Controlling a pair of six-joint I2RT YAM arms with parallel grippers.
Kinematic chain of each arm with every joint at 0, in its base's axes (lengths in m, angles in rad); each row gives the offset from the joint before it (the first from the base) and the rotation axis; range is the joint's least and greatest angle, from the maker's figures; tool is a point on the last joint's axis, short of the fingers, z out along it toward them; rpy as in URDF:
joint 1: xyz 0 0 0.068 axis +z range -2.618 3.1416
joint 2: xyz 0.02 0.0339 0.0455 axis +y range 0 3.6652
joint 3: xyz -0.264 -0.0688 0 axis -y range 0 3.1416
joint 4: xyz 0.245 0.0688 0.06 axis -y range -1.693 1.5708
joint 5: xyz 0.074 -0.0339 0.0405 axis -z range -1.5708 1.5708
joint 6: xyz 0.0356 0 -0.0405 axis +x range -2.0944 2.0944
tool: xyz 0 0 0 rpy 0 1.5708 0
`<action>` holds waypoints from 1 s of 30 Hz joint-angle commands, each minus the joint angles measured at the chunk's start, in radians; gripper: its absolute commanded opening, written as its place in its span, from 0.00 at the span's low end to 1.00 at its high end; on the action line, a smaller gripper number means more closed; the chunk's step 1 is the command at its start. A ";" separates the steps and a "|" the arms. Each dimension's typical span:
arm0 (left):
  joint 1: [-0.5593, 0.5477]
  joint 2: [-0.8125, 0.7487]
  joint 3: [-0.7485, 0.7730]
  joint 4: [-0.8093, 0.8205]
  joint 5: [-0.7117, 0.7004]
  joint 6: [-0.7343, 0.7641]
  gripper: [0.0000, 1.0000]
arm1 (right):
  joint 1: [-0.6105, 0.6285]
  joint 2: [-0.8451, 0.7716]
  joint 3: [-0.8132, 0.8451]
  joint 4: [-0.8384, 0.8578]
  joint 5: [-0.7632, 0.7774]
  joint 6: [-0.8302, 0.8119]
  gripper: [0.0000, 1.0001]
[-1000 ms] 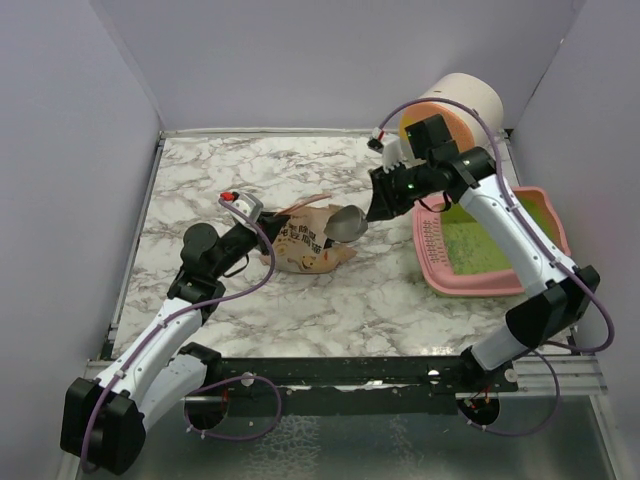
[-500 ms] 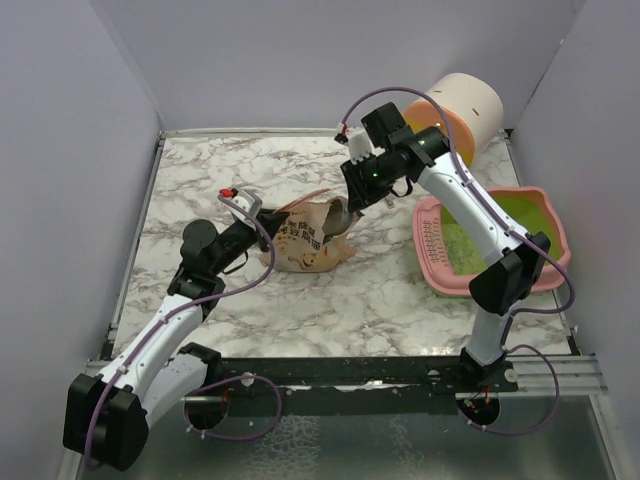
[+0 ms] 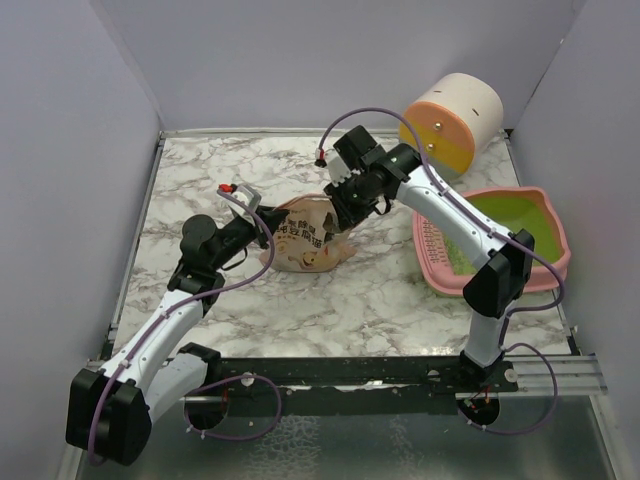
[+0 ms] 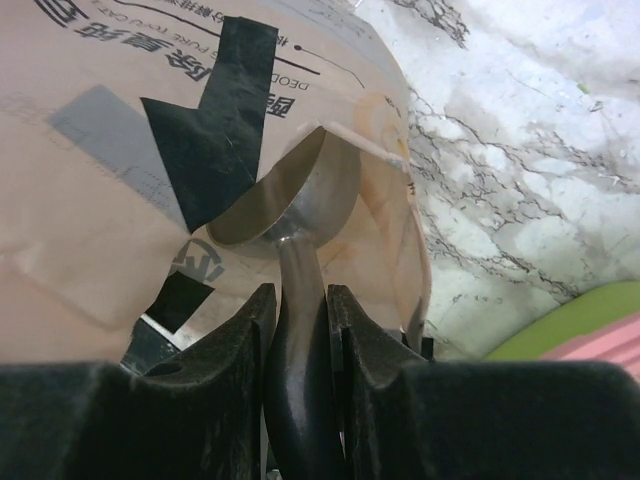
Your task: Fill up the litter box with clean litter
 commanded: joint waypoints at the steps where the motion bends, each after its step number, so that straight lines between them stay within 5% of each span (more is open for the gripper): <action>1: 0.003 -0.016 0.040 0.108 0.035 -0.023 0.00 | 0.011 0.018 -0.082 0.059 0.056 0.007 0.01; 10: 0.003 -0.009 0.032 0.111 0.035 -0.028 0.00 | 0.019 0.020 -0.224 0.259 -0.007 0.057 0.01; 30: 0.003 0.003 0.018 0.124 0.027 -0.033 0.00 | 0.015 -0.280 -0.730 0.993 -0.252 0.292 0.01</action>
